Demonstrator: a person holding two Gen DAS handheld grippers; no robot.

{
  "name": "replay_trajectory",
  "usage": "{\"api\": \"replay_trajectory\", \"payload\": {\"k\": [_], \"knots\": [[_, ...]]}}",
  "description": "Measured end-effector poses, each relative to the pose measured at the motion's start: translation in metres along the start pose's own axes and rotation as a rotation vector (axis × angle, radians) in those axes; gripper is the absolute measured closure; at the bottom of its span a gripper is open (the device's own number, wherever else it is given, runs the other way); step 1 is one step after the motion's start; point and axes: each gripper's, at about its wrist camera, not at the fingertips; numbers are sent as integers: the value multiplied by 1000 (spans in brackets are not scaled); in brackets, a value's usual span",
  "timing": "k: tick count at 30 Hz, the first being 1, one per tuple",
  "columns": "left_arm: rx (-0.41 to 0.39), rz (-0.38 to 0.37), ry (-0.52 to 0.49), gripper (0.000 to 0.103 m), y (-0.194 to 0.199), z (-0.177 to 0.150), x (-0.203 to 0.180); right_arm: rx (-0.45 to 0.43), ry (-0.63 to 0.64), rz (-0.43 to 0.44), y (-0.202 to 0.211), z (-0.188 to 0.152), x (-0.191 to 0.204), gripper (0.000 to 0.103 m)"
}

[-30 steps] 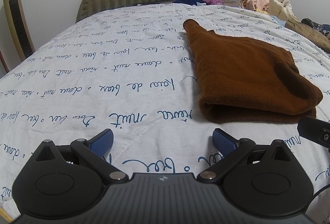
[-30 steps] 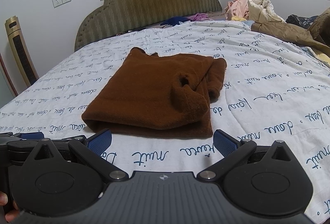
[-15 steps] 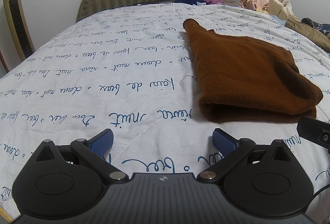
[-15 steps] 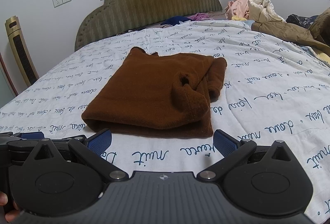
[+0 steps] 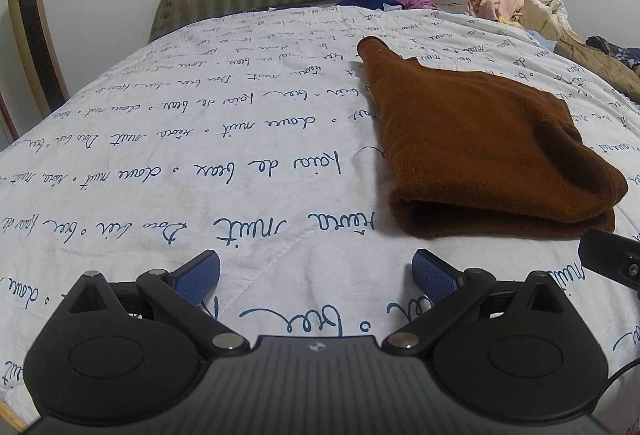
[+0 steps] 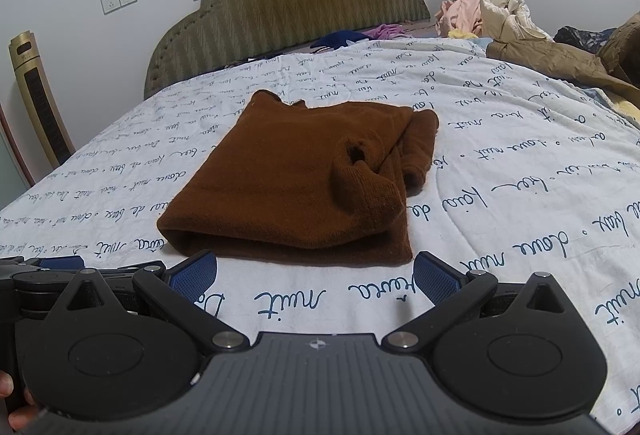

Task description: Fold small clothes

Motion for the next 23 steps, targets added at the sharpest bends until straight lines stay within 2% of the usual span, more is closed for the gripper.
{"api": "replay_trajectory", "payload": {"k": [23], "knots": [[-5, 12, -15, 0, 3, 1, -4, -2, 3, 7, 2, 1, -1, 0]]}}
Point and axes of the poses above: each gripper's, at about its wrist camera, not at the fingertips, and y roughly against the way its jaws point, x to its left, z to its top, and after that the axes turned 10 degrees about -z, right-handed
